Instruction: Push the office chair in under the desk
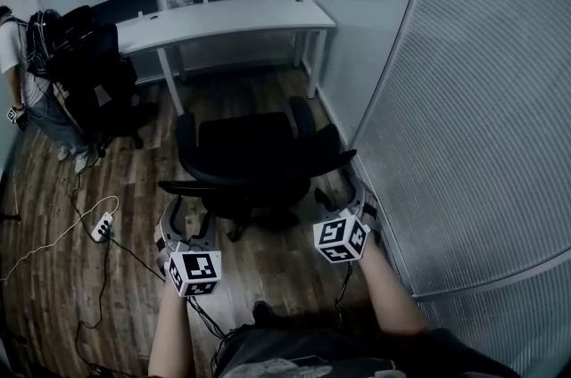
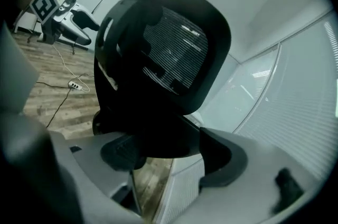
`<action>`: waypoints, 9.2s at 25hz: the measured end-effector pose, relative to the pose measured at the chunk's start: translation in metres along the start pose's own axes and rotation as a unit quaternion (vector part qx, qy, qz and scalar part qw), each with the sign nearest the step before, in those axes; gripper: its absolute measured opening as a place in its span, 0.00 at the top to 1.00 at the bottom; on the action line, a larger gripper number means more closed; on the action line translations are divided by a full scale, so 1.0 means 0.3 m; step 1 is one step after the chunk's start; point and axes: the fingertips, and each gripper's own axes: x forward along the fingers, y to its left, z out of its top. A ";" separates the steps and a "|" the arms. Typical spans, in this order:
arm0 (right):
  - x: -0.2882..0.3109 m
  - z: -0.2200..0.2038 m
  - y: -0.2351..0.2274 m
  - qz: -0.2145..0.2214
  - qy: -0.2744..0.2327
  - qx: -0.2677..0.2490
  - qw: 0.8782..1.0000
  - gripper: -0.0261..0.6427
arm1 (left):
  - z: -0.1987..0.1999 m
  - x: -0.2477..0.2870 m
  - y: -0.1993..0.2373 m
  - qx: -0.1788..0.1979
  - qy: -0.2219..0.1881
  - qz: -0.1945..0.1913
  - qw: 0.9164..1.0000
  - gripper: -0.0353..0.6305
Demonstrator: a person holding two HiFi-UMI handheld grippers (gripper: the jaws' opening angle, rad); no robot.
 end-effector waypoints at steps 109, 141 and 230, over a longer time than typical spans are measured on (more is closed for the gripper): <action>2.344 0.384 -0.681 0.025 0.114 -0.178 0.977 0.52 | 0.052 2.504 0.744 0.236 0.104 -0.055 0.965 0.52; 3.011 0.495 -0.849 -0.014 0.108 -0.195 0.975 0.52 | 0.073 3.130 0.925 0.253 0.115 -0.040 0.960 0.54; 2.377 0.866 -0.701 -0.072 -0.091 0.137 0.984 0.93 | 0.255 2.565 0.836 -0.052 -0.002 -0.063 0.997 0.93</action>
